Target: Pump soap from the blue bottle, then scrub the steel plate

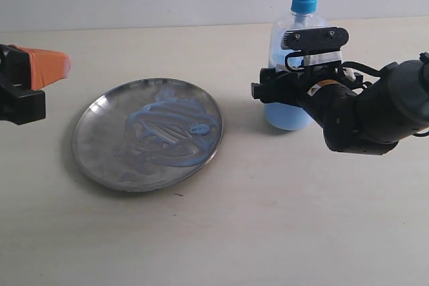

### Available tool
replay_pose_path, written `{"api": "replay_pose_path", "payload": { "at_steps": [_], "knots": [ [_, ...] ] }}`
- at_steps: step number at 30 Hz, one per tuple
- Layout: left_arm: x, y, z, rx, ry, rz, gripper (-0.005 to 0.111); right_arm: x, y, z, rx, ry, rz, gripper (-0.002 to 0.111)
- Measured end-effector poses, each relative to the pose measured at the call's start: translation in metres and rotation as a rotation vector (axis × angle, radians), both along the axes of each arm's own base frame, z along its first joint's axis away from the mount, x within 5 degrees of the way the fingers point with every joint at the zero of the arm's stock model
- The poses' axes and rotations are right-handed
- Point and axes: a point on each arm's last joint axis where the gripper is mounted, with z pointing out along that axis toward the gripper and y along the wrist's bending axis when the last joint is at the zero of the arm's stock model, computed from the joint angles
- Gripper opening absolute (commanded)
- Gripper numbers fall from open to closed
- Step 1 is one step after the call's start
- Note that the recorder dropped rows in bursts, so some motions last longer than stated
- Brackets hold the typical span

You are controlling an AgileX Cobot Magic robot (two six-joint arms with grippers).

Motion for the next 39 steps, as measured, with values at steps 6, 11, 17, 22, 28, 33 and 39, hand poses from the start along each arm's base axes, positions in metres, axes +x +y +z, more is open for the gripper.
{"api": "replay_pose_path", "payload": {
  "at_steps": [6,11,17,22,28,33,39],
  "knots": [
    [0.0000,0.0000,0.0000,0.000,0.000,0.000,0.000,0.0000,0.0000,0.0000,0.000,0.000,0.000,0.060],
    [0.0004,0.0002,0.0004,-0.002,-0.006,0.004,0.000,0.0000,0.0000,0.0000,0.000,0.000,0.000,0.074],
    [0.0006,0.0003,0.0007,-0.003,-0.008,0.006,0.000,0.0000,0.0000,0.0000,0.003,0.000,-0.002,0.074],
    [0.0006,0.0003,0.0007,-0.003,-0.008,0.006,0.000,0.0000,0.0000,0.0000,0.003,0.000,-0.002,0.074],
    [0.0006,0.0003,0.0007,-0.003,-0.008,0.006,0.000,0.0000,-0.0001,0.0000,0.008,0.000,-0.005,0.074],
    [0.0006,0.0003,0.0007,-0.003,-0.008,0.006,0.000,0.0000,-0.0001,0.0000,0.015,0.000,-0.008,0.074],
    [0.0006,0.0003,0.0007,-0.003,-0.008,0.006,0.000,0.0006,0.0010,0.0021,0.041,-0.029,-0.004,0.105]
  ]
}}
